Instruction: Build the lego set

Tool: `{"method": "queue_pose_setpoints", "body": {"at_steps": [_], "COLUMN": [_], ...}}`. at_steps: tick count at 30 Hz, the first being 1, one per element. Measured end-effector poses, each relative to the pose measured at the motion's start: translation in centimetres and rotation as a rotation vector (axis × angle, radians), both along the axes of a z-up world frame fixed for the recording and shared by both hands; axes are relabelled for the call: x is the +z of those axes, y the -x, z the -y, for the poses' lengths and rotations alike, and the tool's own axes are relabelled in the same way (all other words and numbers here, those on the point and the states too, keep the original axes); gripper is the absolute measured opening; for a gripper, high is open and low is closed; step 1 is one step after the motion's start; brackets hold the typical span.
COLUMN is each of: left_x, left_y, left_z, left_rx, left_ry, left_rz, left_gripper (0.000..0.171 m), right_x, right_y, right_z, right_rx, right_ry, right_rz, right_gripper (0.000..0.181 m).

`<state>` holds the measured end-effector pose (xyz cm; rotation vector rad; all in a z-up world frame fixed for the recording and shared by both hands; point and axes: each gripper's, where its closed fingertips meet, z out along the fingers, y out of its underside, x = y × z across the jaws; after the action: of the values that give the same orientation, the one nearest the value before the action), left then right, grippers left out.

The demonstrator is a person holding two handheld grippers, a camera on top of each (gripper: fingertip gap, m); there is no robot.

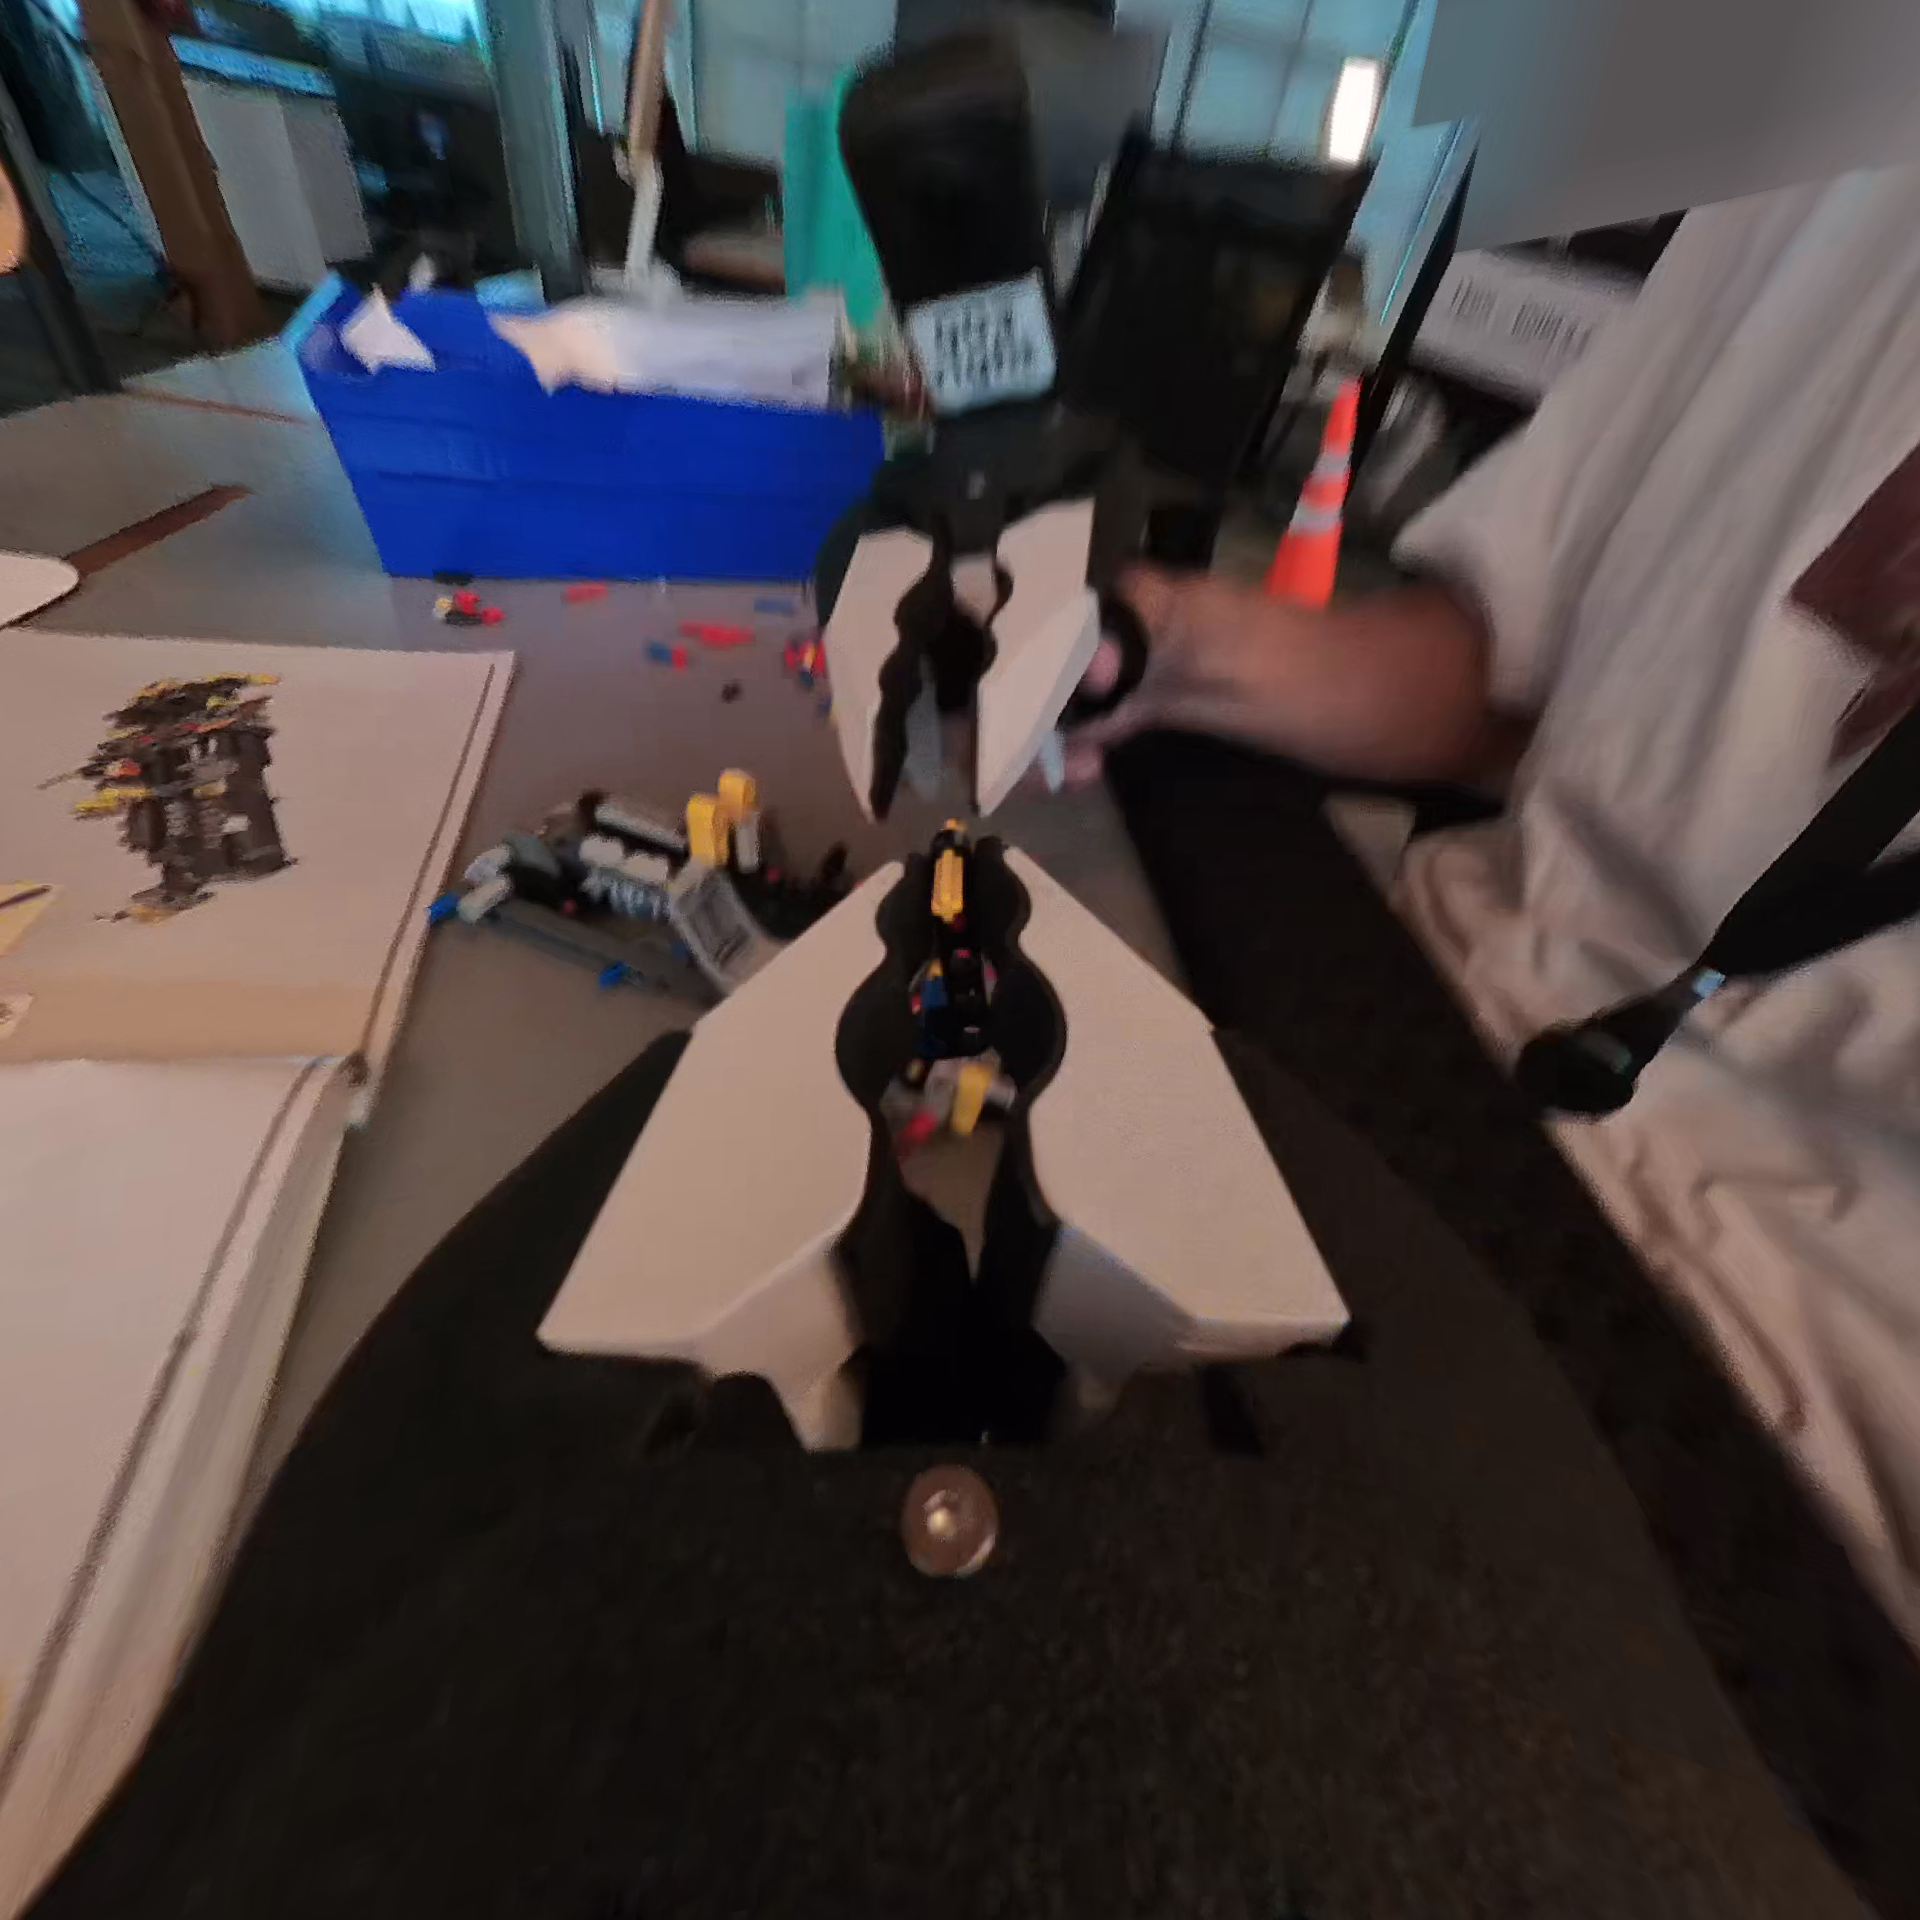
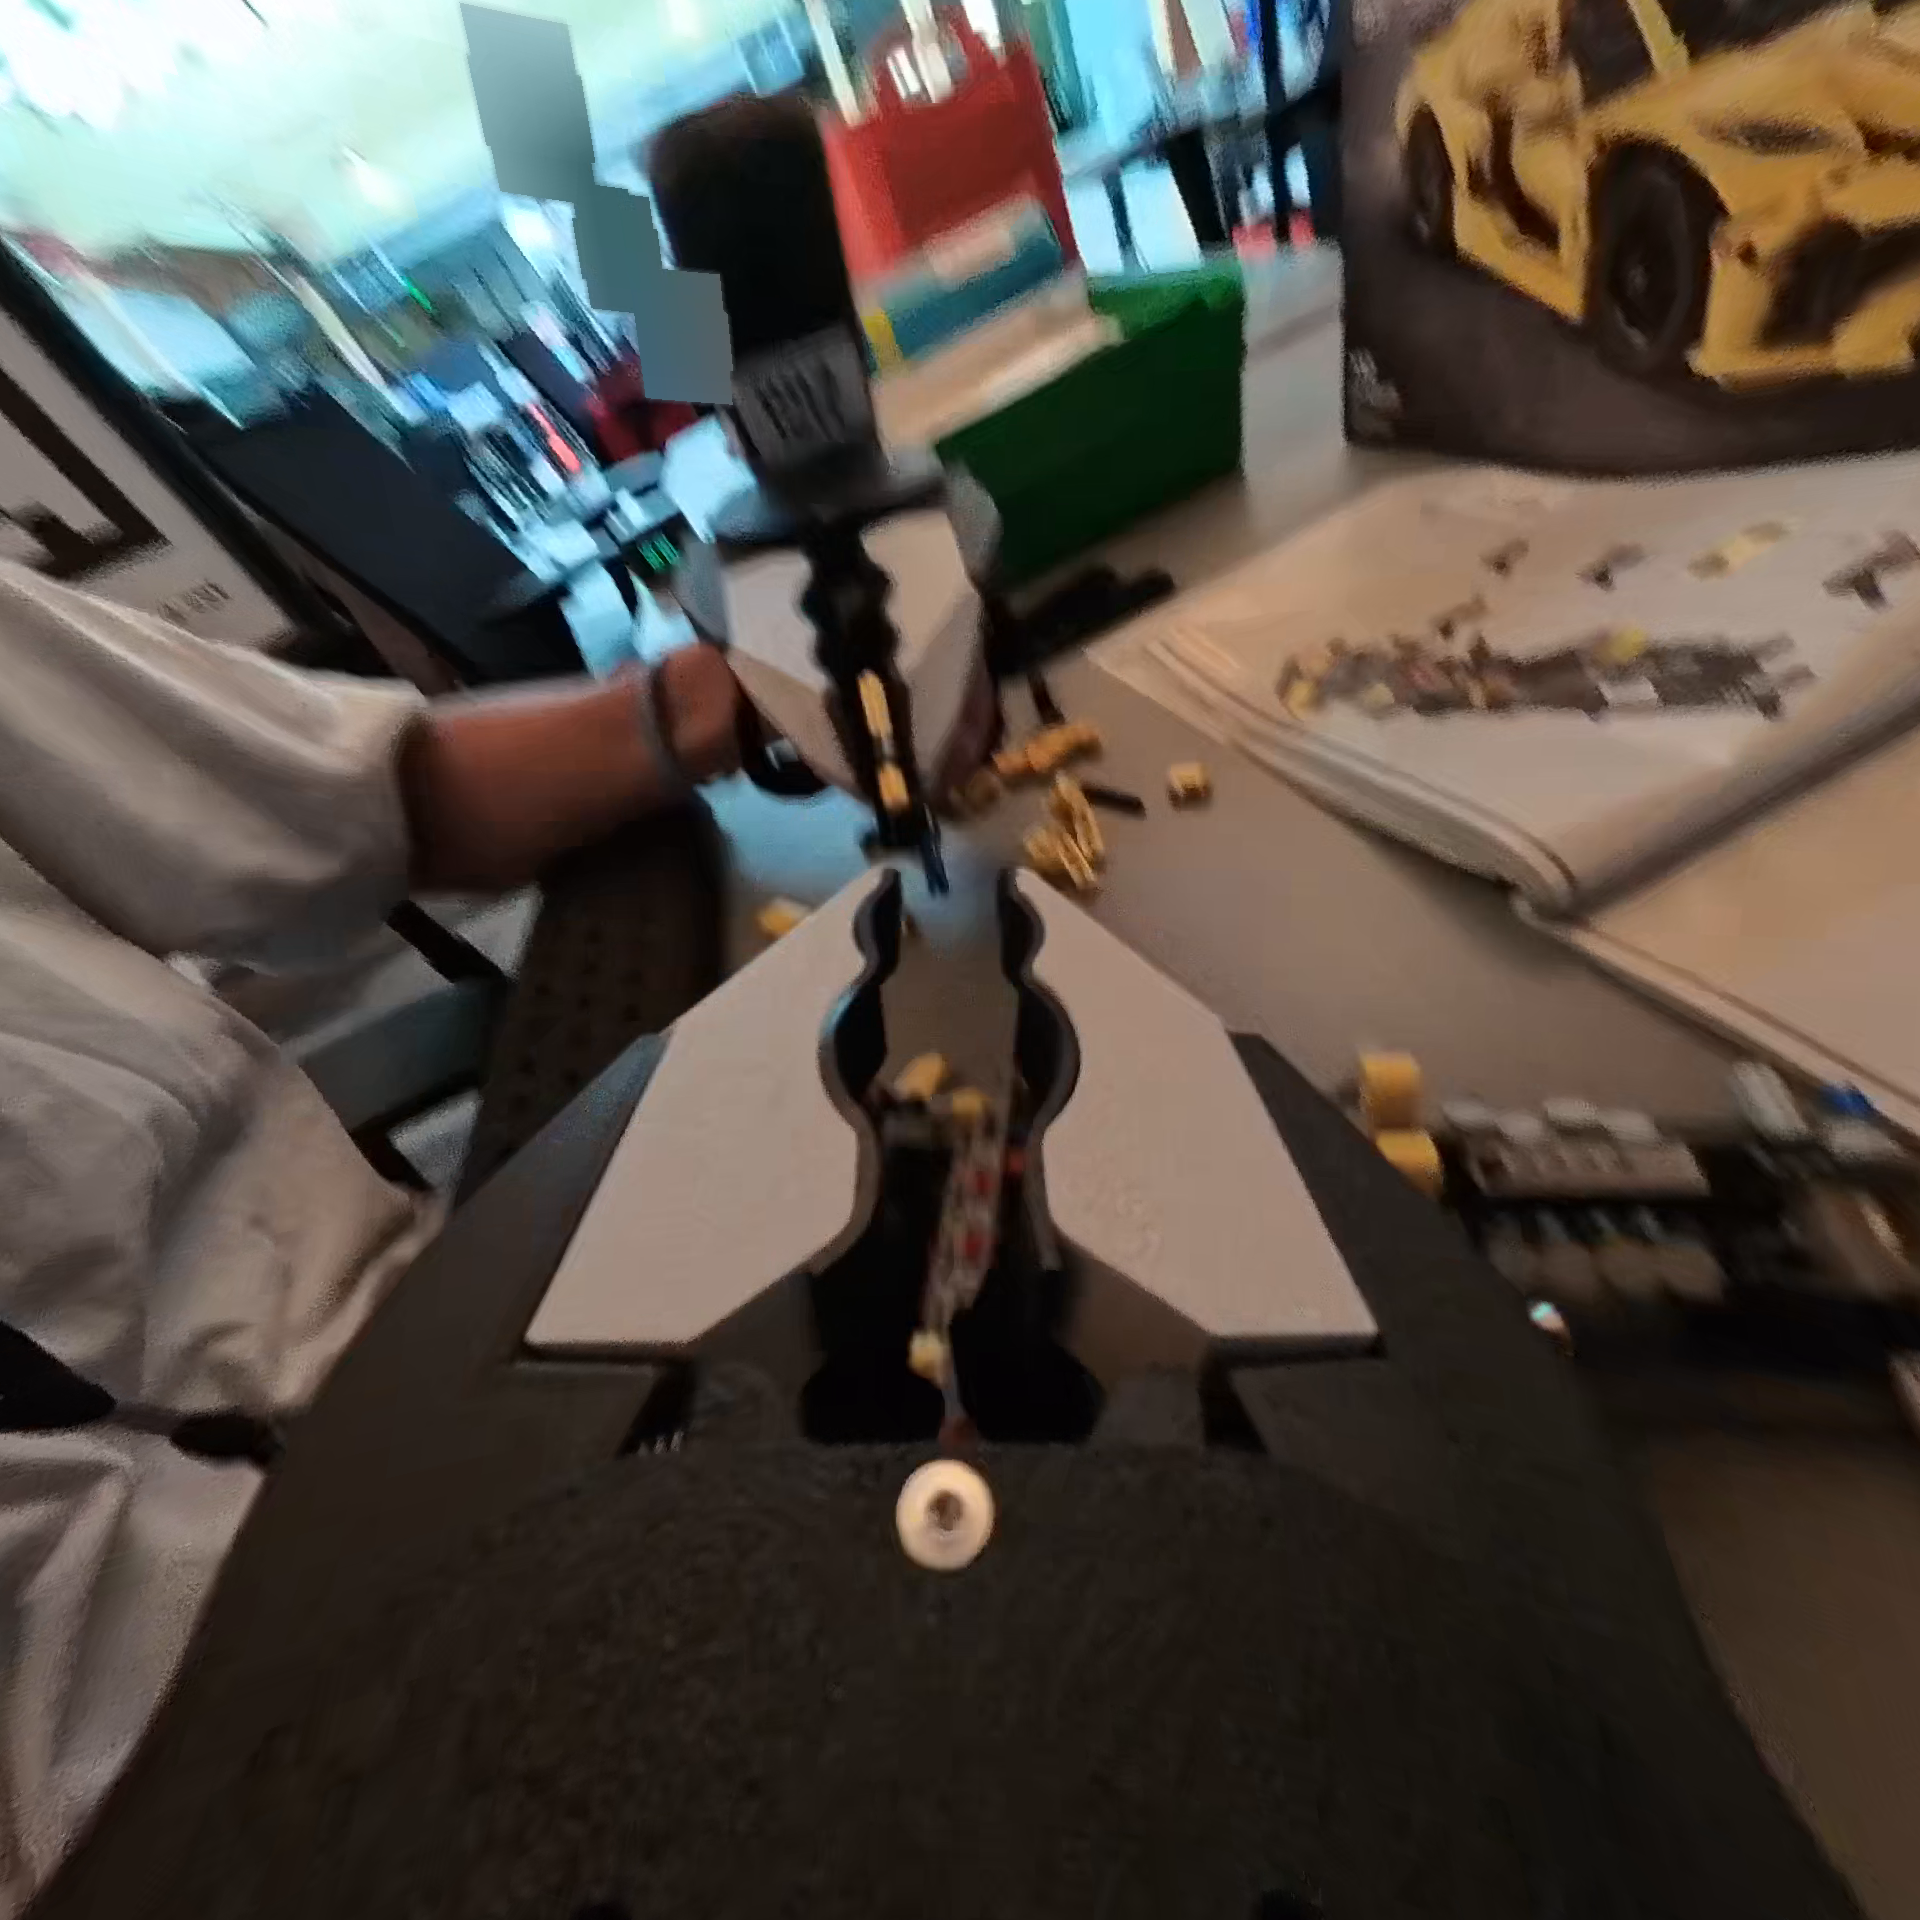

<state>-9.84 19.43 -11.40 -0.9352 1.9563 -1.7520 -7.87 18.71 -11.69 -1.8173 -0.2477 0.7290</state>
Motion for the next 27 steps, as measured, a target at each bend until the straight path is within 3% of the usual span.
{"method": "queue_pose_setpoints", "body": {"at_steps": [3,5,8,13,21,27], "left_x": [-3.3,-3.5,-3.8,-4.9,-5.3,-4.8], "left_y": [-0.1,-0.6,-1.8,-2.3,-2.4,-3.0], "left_z": [-0.5,0.0,0.3,0.1,0.4,-0.1], "left_rx": [-0.035,-0.082,-0.137,-0.203,-0.229,-0.202], "left_ry": [-0.245,-0.238,-0.216,-0.232,-0.317,-0.295], "left_rz": [-0.055,-0.061,-0.073,-0.098,-0.096,-0.074], "left_gripper": [0.005,0.005,0.005,0.005,0.004,0.004], "right_x": [-3.5,-4.8,-4.9,-6.1,-8.2,-7.0], "right_y": [-1.2,-2.0,-2.8,-1.6,-1.9,-1.6], "right_z": [1.9,2.4,2.2,1.6,0.2,0.2], "right_rx": [-0.056,-0.122,-0.184,-0.073,0.021,0.05], "right_ry": [0.109,0.131,0.149,0.206,0.273,0.193], "right_rz": [0.247,0.397,0.453,0.471,0.745,0.565], "right_gripper": [0.023,0.023,0.021,0.02,0.008,0.007]}}
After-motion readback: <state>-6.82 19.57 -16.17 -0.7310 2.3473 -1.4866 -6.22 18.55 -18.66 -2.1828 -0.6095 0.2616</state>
